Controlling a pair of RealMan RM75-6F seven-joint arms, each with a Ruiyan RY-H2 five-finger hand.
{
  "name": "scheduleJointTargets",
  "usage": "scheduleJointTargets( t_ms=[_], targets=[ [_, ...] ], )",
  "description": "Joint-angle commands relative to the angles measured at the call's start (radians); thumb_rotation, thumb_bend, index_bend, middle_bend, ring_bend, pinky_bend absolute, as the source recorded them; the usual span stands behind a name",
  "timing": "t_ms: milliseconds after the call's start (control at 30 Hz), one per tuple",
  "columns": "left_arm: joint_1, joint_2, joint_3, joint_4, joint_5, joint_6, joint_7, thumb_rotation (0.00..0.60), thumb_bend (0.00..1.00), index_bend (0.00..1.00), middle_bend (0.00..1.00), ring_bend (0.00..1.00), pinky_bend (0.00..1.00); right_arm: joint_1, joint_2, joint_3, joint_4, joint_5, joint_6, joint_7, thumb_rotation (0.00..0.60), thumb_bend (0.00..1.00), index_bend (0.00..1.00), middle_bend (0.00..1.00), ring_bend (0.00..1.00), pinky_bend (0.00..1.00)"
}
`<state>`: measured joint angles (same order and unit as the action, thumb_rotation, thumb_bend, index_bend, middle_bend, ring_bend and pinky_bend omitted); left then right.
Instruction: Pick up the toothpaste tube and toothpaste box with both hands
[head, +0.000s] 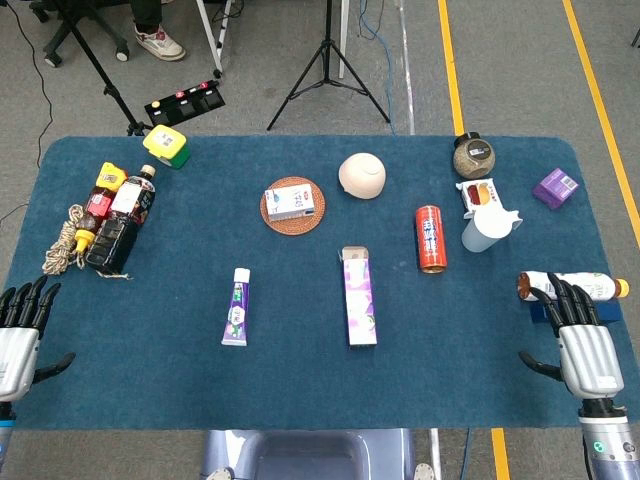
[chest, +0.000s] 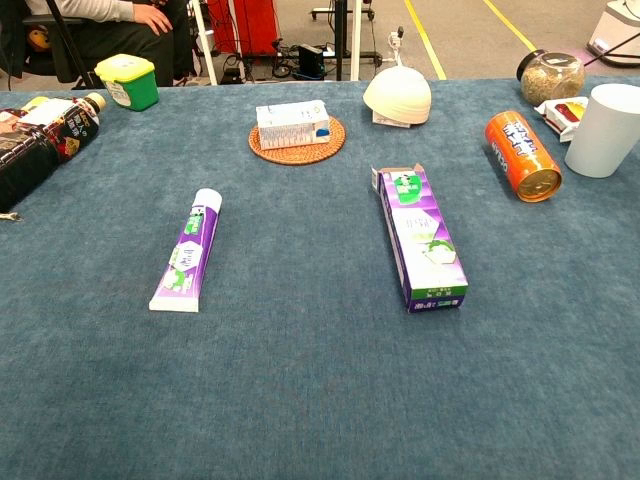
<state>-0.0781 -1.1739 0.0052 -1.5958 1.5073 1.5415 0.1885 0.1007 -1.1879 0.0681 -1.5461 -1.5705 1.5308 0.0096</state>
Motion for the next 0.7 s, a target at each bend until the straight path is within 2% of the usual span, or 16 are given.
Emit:
scheduleJointTargets(
  t_ms=[33,167,267,467,600,700],
  targets=[
    [0.002,-0.002,0.002,0.006,0.003,-0.002,0.000,0.600,0.00,0.00,0.00,0.00,0.03,0.002,0.007,-0.004,0.001,-0.007,-0.003,-0.004,0.600,0.00,0.13,0.00,0.03,0.02],
    [0.001,-0.004,0.003,0.013,-0.003,-0.017,-0.004,0.600,0.00,0.00,0.00,0.00,0.03,0.001,0.007,0.002,0.012,-0.014,0.013,-0.028,0.600,0.00,0.12,0.00,0.00,0.00],
    [-0.011,-0.007,0.001,0.016,0.003,-0.035,-0.013,0.600,0.00,0.00,0.00,0.00,0.03,-0.004,-0.002,0.009,0.021,-0.016,0.034,-0.047,0.600,0.00,0.08,0.00,0.00,0.00],
    [-0.077,-0.009,0.002,-0.014,0.069,-0.106,-0.024,0.600,0.00,0.00,0.00,0.00,0.03,-0.011,0.007,0.014,-0.026,0.028,0.014,-0.013,0.600,0.00,0.05,0.00,0.00,0.00],
    [-0.147,-0.016,-0.034,-0.104,0.077,-0.177,0.090,0.600,0.00,0.00,0.00,0.00,0.03,-0.007,0.020,0.021,-0.035,0.057,-0.011,0.019,0.600,0.00,0.05,0.00,0.00,0.00],
    [-0.234,-0.047,-0.074,-0.182,0.039,-0.297,0.204,0.600,0.00,0.00,0.00,0.00,0.03,-0.006,0.028,0.027,-0.037,0.074,-0.022,0.030,0.600,0.00,0.05,0.00,0.00,0.00]
  ],
)
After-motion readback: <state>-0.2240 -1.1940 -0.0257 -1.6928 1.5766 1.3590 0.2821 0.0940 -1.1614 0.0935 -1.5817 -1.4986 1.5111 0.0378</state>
